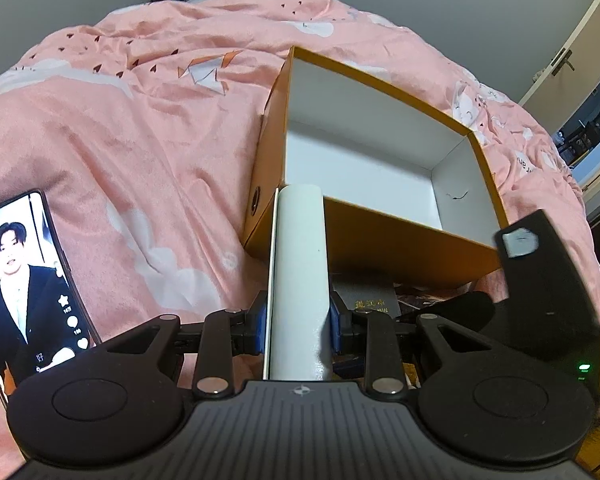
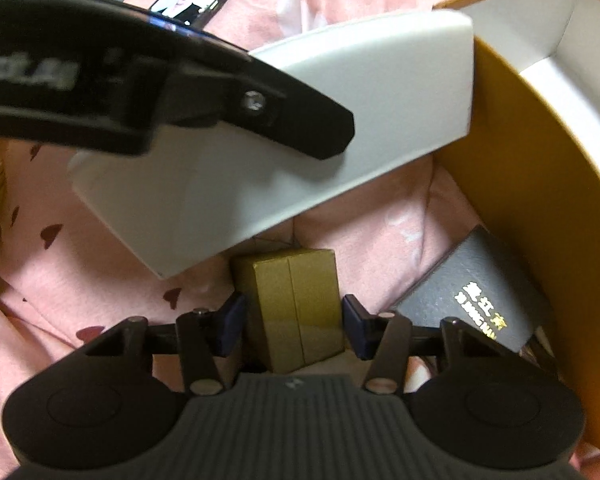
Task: Organize objects
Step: 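Grasp the small gold cardboard cube with the right gripper while the left gripper holds the white box, then carry both items over the orange box while the left gripper lowers and releases the white box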
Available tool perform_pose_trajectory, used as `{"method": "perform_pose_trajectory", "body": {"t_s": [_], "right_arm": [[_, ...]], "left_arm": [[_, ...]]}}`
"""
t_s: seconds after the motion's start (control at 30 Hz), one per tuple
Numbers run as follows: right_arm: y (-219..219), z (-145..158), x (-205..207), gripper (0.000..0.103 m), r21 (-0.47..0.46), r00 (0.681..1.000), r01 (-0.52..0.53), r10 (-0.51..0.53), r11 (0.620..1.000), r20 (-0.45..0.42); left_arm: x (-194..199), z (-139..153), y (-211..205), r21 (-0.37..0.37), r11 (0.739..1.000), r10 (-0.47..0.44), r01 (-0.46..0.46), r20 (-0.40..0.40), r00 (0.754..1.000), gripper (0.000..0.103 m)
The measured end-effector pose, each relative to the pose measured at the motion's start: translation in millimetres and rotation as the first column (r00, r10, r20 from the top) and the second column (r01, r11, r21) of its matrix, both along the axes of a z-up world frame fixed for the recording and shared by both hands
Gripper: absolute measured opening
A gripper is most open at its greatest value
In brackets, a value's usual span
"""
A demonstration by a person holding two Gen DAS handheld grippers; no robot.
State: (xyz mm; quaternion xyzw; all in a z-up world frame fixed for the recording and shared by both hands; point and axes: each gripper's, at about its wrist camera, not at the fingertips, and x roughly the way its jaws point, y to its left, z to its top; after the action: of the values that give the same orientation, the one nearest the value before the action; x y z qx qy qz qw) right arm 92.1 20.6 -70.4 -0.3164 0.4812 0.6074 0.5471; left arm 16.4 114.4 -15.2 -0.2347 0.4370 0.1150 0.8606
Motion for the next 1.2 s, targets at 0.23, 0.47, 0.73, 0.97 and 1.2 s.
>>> {"method": "perform_pose_trajectory", "body": {"t_s": [0.23, 0.47, 0.73, 0.97, 1.2], "right_arm": [[-32.3, 49.1, 10.4, 0.051, 0.107, 0.993, 0.090, -0.097, 0.990, 0.061], [-75.2, 104.8, 42.5, 0.051, 0.226, 0.959, 0.252, -0.275, 0.941, 0.074], [-85.6, 144.6, 83.7, 0.051, 0.352, 0.873, 0.409, -0.473, 0.842, 0.116], [-68.9, 97.4, 151.9, 0.051, 0.279, 0.788, 0.561, -0.606, 0.779, 0.109], [-70.6, 43.1, 182.5, 0.051, 0.188, 0.771, 0.620, -0.636, 0.762, 0.037]], "left_arm": [[-5.4, 20.5, -2.4, 0.006, 1.000, 0.006, -0.007, 0.077, 0.997, 0.032], [5.1, 53.2, -7.4, 0.045, 0.999, -0.026, 0.020, 0.157, 0.987, 0.032], [75.5, 86.8, -8.2, 0.197, 0.978, -0.106, 0.066, 0.196, 0.975, 0.032], [170.0, 41.8, -20.6, 0.317, 0.941, -0.130, 0.114, 0.029, 0.991, 0.032], [193.4, -27.3, -47.8, 0.567, 0.810, -0.078, 0.151, -0.151, 0.985, 0.033]]}}
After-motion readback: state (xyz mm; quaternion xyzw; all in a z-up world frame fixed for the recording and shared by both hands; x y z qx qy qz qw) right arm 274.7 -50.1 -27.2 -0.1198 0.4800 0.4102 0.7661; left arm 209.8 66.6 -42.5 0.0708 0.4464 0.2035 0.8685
